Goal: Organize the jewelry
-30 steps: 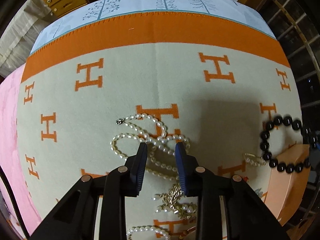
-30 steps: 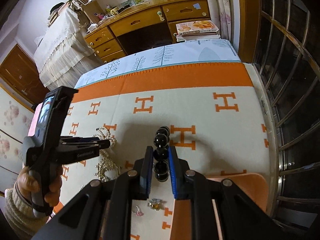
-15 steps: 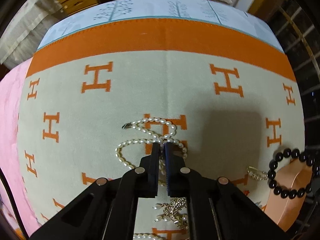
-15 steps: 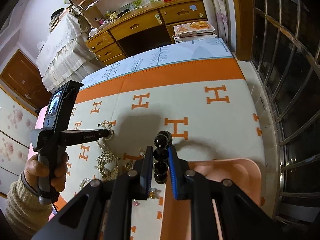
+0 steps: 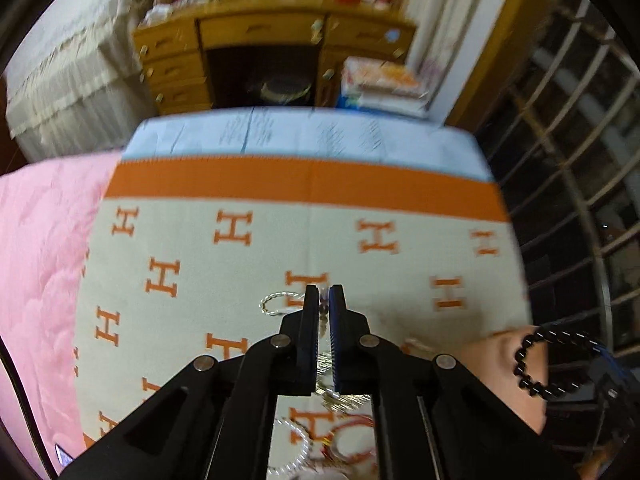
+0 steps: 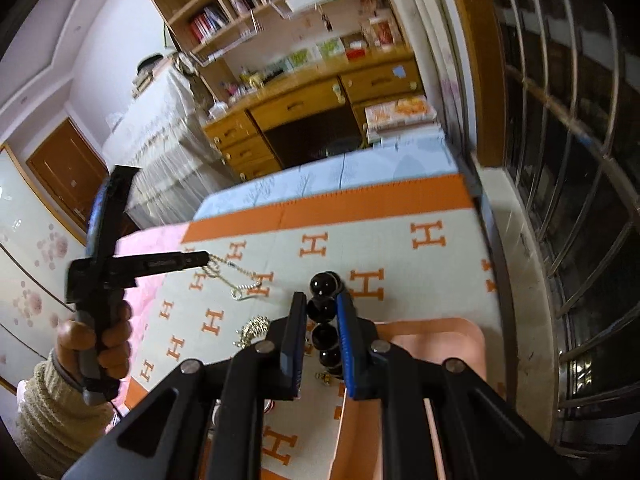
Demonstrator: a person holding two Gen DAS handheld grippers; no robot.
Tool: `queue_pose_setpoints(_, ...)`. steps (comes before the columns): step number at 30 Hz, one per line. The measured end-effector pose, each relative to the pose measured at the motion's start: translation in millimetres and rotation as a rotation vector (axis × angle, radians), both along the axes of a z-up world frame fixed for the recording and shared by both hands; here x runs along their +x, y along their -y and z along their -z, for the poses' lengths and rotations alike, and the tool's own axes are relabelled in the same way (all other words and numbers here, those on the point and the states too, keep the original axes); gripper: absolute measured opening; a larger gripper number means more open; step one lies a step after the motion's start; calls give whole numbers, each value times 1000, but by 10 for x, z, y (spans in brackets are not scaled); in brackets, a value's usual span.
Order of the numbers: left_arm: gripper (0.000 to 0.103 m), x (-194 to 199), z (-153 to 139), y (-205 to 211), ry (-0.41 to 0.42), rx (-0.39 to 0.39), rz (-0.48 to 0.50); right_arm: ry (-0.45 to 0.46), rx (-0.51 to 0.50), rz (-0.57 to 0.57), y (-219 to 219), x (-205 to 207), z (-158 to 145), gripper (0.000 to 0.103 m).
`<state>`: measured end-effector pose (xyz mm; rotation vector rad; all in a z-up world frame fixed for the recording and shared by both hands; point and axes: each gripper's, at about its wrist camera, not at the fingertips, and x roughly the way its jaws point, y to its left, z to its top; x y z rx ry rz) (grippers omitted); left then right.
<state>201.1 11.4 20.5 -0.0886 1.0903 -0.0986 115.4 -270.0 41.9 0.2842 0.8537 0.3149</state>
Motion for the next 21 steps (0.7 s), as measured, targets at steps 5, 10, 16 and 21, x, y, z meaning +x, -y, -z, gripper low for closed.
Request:
queue_pose_setpoints(5,3,-334,-632,258,120,-33,91,40,-26,51,192,-220,-77,15)
queue_pose_setpoints(10,3,-651,-998,589,182,-47,189,-21,-99,79,263,-308,202,15)
queue_pose_setpoints(16,5,-668,-798,796,132,12,246,-178,-152,85,268,-335,765,16)
queue_pose_setpoints(21,52,-607,-416,759,76,91,256,-226,-155,90,264,-417,1003,17)
